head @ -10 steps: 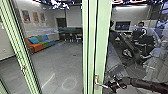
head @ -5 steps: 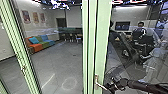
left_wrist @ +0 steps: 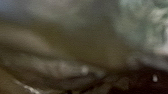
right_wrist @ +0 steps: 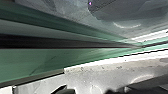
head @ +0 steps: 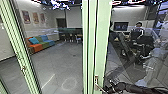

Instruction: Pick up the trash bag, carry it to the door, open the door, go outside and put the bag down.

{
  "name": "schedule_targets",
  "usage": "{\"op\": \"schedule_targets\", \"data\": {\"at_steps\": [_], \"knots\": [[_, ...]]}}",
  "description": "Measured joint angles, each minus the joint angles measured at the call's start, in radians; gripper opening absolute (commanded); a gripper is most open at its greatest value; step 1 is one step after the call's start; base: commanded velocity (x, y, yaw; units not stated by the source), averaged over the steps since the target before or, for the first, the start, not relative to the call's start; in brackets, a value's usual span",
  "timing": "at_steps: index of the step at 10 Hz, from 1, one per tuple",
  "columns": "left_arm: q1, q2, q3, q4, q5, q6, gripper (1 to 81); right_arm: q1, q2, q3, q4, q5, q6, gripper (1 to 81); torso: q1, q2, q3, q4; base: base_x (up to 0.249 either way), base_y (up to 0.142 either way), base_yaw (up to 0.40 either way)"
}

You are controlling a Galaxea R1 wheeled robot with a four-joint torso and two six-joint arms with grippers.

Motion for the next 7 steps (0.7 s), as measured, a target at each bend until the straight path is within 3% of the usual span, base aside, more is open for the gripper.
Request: {"op": "schedule_targets", "data": {"at_steps": [3, 7], "knots": [[0.000, 0.000, 0.000, 0.000, 0.000, 0.000, 1.0, -0.013, 0.032, -0.056, 0.013, 0.020, -0.041, 81.1, -0.001, -0.001, 0.001, 0.000, 0.000, 0.000, 0.000], [0.000, 0.000, 0.000, 0.000, 0.000, 0.000, 1.0, -0.011, 0.028, -0.047, 0.016, 0.021, -0.045, 81.1, -0.002, -0.001, -0.001, 0.000, 0.000, 0.000, 0.000]]}}
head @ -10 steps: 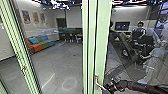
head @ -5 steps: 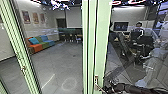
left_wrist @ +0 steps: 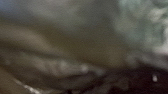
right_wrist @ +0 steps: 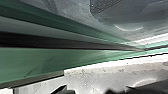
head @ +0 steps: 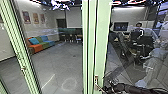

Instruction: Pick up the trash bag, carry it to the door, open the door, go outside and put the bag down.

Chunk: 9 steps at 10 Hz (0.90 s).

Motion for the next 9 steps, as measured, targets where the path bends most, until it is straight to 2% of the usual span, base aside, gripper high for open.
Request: {"op": "schedule_targets", "data": {"at_steps": [1, 4, 5, 7, 9], "knots": [[0.000, 0.000, 0.000, 0.000, -0.003, 0.000, 1.0, 0.007, -0.005, 0.006, 0.001, 0.000, -0.002, 81.1, -0.001, 0.000, -0.012, 0.000, 0.000, 0.000, 0.000], [-0.005, -0.005, 0.000, 0.000, -0.012, 0.000, 1.0, 0.056, -0.045, 0.068, 0.039, -0.009, -0.054, 81.1, -0.003, -0.002, -0.096, -0.001, 0.000, 0.000, 0.000], [-0.005, -0.005, 0.000, 0.000, -0.013, 0.000, 1.0, 0.067, -0.065, 0.103, 0.040, -0.005, -0.055, 81.1, -0.003, -0.002, -0.111, -0.001, 0.000, 0.000, 0.000], [-0.009, -0.005, -0.001, 0.000, -0.016, 0.000, 1.0, 0.068, -0.099, 0.161, 0.032, 0.030, -0.040, 81.1, -0.002, -0.002, -0.122, -0.001, 0.000, 0.000, 0.000], [-0.009, -0.007, -0.001, 0.000, -0.015, 0.000, 1.0, 0.074, -0.108, 0.179, 0.016, 0.027, -0.022, 81.1, -0.001, -0.002, -0.120, -0.001, 0.000, 0.000, 0.000]]}}
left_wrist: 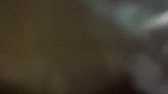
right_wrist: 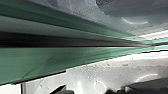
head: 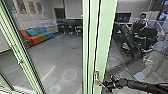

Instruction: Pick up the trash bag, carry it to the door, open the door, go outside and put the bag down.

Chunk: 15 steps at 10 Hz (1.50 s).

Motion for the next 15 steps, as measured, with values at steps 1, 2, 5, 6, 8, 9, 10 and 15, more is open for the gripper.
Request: {"op": "schedule_targets", "data": {"at_steps": [1, 2, 5, 6, 8, 9, 10, 15], "knots": [[0.001, -0.001, 0.000, 0.000, 0.004, 0.000, 1.0, 0.005, -0.003, 0.004, -0.003, -0.007, 0.000, 81.1, 0.000, 0.000, 0.000, 0.000, 0.000, 0.000, 0.000], [0.000, -0.001, 0.000, 0.000, 0.019, 0.000, 1.0, 0.007, -0.007, 0.008, -0.008, -0.001, -0.001, 81.1, 0.001, 0.001, -0.001, 0.000, 0.000, 0.000, 0.000], [0.000, -0.004, 0.000, 0.000, 0.057, 0.000, 1.0, 0.010, -0.010, 0.013, -0.023, 0.025, -0.008, 81.1, 0.001, 0.001, -0.002, 0.000, 0.000, 0.000, 0.000], [0.000, -0.006, 0.000, 0.000, 0.058, 0.000, 1.0, 0.012, -0.010, 0.014, -0.024, 0.033, -0.012, 81.1, 0.001, 0.001, -0.002, 0.000, 0.000, 0.000, 0.000], [0.005, -0.009, 0.000, 0.000, 0.058, 0.000, 1.0, 0.010, -0.010, 0.015, -0.030, 0.038, -0.014, 81.1, 0.000, 0.001, -0.003, 0.000, 0.081, 0.000, 0.000], [0.015, -0.009, 0.000, 0.000, 0.061, 0.000, 1.0, 0.003, -0.014, 0.020, -0.029, 0.044, -0.015, 81.1, -0.001, 0.001, -0.002, 0.000, 0.103, 0.000, 0.000], [0.011, -0.009, 0.000, 0.000, 0.068, 0.000, 1.0, -0.006, -0.025, 0.049, -0.038, 0.048, -0.045, 81.1, 0.000, 0.001, -0.003, 0.000, 0.111, 0.000, 0.000], [0.009, -0.010, 0.000, 0.000, 0.068, 0.000, 1.0, -0.026, -0.040, 0.076, -0.029, 0.072, -0.026, 81.1, -0.003, 0.000, -0.002, -0.002, 0.076, 0.000, 0.000]]}}
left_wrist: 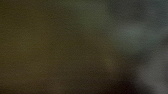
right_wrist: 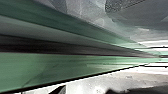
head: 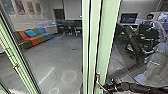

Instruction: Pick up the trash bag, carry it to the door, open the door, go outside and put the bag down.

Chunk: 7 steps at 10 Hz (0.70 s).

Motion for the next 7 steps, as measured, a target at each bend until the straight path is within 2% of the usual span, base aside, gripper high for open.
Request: {"op": "schedule_targets", "data": {"at_steps": [3, 7], "knots": [[0.001, -0.001, 0.000, 0.000, 0.001, 0.000, 1.0, 0.018, -0.003, -0.008, -0.013, -0.004, 0.019, 81.1, 0.002, 0.000, -0.001, 0.000, 0.025, 0.000, 0.000], [-0.004, 0.001, 0.000, 0.000, 0.002, 0.000, 1.0, -0.020, -0.057, 0.094, -0.016, 0.013, 0.030, 81.1, 0.000, 0.000, 0.000, 0.000, 0.087, 0.000, 0.000]]}}
